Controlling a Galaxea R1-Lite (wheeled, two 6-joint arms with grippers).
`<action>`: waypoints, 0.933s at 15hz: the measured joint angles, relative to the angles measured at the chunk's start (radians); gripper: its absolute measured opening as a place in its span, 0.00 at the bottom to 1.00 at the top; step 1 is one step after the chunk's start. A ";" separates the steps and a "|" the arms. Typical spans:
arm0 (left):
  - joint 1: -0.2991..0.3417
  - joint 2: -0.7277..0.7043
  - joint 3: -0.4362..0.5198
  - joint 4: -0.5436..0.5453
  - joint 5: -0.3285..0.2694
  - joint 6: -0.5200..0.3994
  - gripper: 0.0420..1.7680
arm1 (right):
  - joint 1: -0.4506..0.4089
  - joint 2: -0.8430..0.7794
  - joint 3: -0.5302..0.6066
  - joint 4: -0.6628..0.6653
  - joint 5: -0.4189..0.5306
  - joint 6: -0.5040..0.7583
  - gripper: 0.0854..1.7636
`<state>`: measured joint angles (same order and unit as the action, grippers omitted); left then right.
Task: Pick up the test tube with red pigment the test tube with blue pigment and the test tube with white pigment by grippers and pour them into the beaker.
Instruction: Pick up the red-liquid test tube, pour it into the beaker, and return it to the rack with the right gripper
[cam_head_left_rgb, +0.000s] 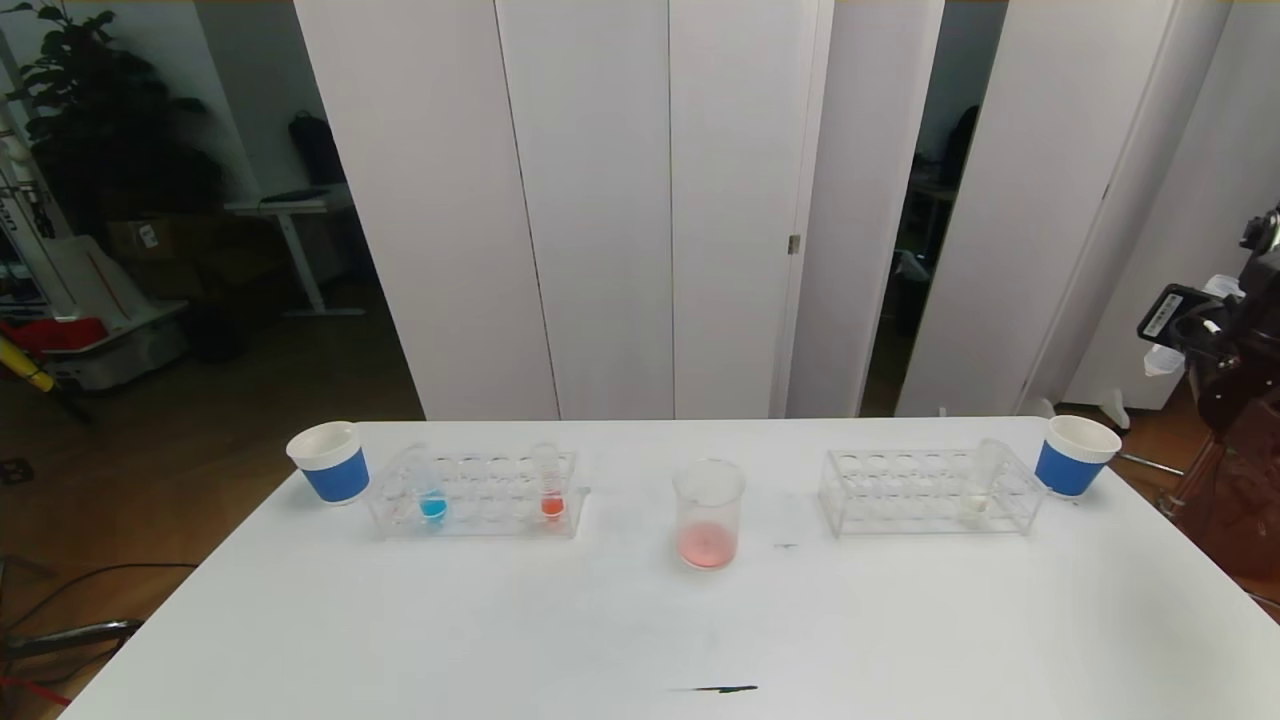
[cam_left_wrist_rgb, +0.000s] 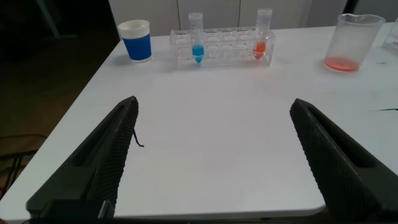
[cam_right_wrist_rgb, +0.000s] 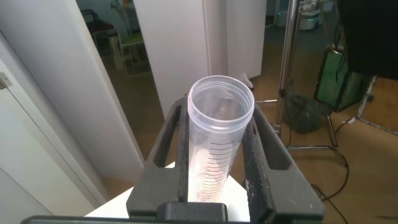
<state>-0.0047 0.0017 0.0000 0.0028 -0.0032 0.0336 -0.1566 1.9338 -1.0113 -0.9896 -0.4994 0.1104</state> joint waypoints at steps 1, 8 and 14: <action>0.000 0.000 0.000 0.001 0.000 0.000 0.99 | -0.018 0.015 0.001 -0.001 0.013 0.005 0.29; 0.000 0.000 0.000 0.000 0.000 0.000 0.99 | -0.079 0.196 -0.105 -0.002 0.054 0.021 0.29; 0.000 0.000 0.000 0.000 0.000 0.000 0.99 | -0.065 0.370 -0.265 0.001 0.058 0.018 0.29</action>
<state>-0.0047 0.0017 0.0000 0.0032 -0.0032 0.0332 -0.2217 2.3034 -1.2762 -0.9885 -0.4415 0.1287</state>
